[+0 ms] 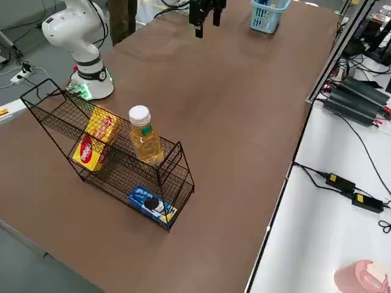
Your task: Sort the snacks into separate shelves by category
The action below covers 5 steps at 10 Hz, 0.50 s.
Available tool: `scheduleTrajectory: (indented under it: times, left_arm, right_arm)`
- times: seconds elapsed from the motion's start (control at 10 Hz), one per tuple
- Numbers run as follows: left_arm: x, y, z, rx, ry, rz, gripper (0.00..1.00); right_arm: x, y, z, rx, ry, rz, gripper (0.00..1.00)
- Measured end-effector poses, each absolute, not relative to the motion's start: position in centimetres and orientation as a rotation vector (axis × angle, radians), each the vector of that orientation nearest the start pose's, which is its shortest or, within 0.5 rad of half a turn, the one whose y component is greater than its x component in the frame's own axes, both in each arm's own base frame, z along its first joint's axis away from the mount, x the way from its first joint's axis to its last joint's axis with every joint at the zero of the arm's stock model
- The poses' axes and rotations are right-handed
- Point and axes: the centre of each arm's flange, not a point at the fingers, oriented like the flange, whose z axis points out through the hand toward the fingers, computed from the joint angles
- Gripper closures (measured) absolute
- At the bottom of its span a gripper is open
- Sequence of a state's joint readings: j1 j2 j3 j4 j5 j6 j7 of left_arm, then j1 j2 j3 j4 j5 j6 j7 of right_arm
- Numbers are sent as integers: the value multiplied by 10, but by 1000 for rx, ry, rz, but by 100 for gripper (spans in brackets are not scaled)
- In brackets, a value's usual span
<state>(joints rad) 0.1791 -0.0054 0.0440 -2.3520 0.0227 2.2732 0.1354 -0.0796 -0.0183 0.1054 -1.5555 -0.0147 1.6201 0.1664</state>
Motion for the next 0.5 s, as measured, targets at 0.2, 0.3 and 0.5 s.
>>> scheduleTrajectory:
  times: [0.2, 0.3, 0.5]
  left_arm:
    - [495, 112, 361, -3137, -115, 180, 40]
    - [504, 114, 390, -3140, -119, 199, 40]
    - [518, 115, 445, -3148, -123, 193, 40]
  right_arm:
    - [555, 19, 648, -3138, 203, -151, 0]
    - [555, 22, 648, -3138, 196, -156, 0]
    - [555, 23, 648, -3138, 194, -157, 0]
